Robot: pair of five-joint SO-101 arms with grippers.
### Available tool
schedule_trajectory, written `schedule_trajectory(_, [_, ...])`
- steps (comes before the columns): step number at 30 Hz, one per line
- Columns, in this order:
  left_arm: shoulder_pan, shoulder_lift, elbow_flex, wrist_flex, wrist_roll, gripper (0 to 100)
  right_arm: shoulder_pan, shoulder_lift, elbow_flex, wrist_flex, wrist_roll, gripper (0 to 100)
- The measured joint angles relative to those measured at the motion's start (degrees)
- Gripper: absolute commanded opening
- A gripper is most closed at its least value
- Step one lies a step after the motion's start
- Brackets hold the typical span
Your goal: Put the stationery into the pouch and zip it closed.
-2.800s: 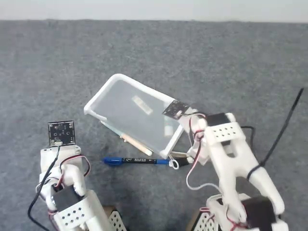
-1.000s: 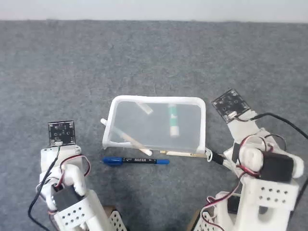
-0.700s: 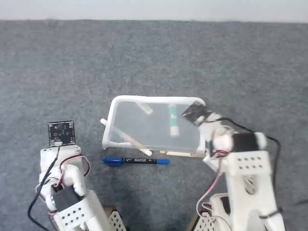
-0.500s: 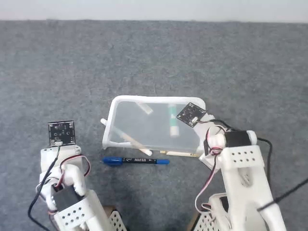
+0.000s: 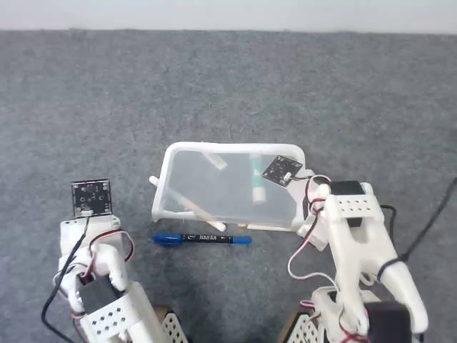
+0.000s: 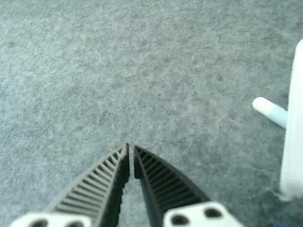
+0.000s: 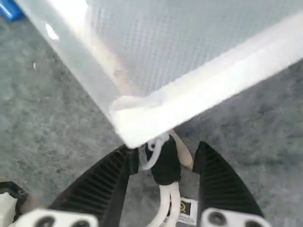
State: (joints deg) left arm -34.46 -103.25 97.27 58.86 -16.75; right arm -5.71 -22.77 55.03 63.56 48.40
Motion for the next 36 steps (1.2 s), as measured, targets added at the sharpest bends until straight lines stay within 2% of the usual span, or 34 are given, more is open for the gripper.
schedule_trajectory(5, [0.0, 0.0, 0.0, 0.0, 0.0, 1, 0.62, 3.52, 0.0, -1.14, 2.11, 18.0])
schedule_trajectory(11, [0.0, 0.0, 0.0, 0.0, 0.0, 1, 0.97, 4.31, 0.0, -1.76, 2.9, 0.2])
schedule_trajectory(17, [0.0, 0.0, 0.0, 0.0, 0.0, 1, 0.97, 4.31, 0.0, -2.99, 2.9, 0.7])
schedule_trajectory(24, [0.0, 0.0, 0.0, 0.0, 0.0, 1, 1.85, -5.98, 0.0, 5.71, 1.67, 0.7])
schedule_trajectory(27, [0.0, 0.0, 0.0, 0.0, 0.0, 1, -0.26, -13.63, 0.0, 9.85, 0.18, 0.7])
schedule_trajectory(36, [0.0, 0.0, 0.0, 0.0, 0.0, 1, -13.19, -32.79, 0.0, 16.62, -8.44, 0.7])
